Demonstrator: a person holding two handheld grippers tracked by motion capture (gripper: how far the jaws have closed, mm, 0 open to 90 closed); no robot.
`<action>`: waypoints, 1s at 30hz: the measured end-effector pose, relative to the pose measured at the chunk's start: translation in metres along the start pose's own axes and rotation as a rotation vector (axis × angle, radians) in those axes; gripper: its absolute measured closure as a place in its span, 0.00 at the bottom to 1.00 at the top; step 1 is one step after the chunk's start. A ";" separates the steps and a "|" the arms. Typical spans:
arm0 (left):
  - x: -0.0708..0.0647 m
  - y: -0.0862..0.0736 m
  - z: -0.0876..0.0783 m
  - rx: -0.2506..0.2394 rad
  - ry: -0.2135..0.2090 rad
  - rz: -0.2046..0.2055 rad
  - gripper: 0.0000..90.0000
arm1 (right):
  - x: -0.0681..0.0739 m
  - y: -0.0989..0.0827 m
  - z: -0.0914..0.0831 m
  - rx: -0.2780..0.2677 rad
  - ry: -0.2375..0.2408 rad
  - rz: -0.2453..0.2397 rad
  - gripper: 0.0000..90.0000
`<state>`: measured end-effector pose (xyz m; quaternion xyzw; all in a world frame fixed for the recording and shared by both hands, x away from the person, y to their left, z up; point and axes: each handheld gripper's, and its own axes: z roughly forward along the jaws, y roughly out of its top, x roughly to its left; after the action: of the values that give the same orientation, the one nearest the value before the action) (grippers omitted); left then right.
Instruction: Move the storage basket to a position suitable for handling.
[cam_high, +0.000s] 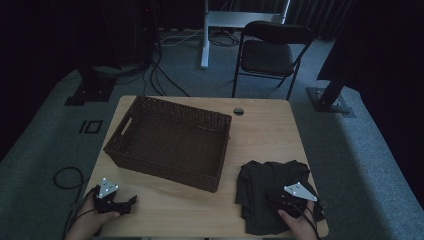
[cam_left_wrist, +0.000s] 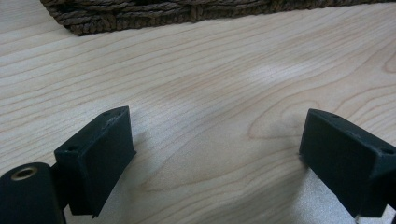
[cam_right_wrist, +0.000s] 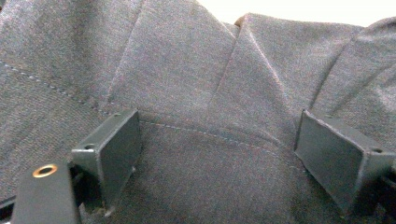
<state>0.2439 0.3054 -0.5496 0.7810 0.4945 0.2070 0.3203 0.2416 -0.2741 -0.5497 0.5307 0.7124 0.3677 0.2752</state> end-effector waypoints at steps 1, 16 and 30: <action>0.000 0.000 0.000 0.000 -0.003 0.002 0.11 | 0.000 0.000 0.000 -0.001 0.001 0.001 0.16; 0.013 -0.003 -0.004 -0.020 -0.043 -0.020 0.15 | 0.006 0.008 -0.002 -0.024 0.020 -0.015 0.14; 0.029 0.009 -0.015 -0.057 -0.006 -0.021 0.15 | 0.019 0.034 -0.003 -0.097 0.066 0.008 0.14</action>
<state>0.2525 0.3333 -0.5328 0.7668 0.4957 0.2153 0.3463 0.2530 -0.2504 -0.5201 0.5070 0.7003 0.4204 0.2754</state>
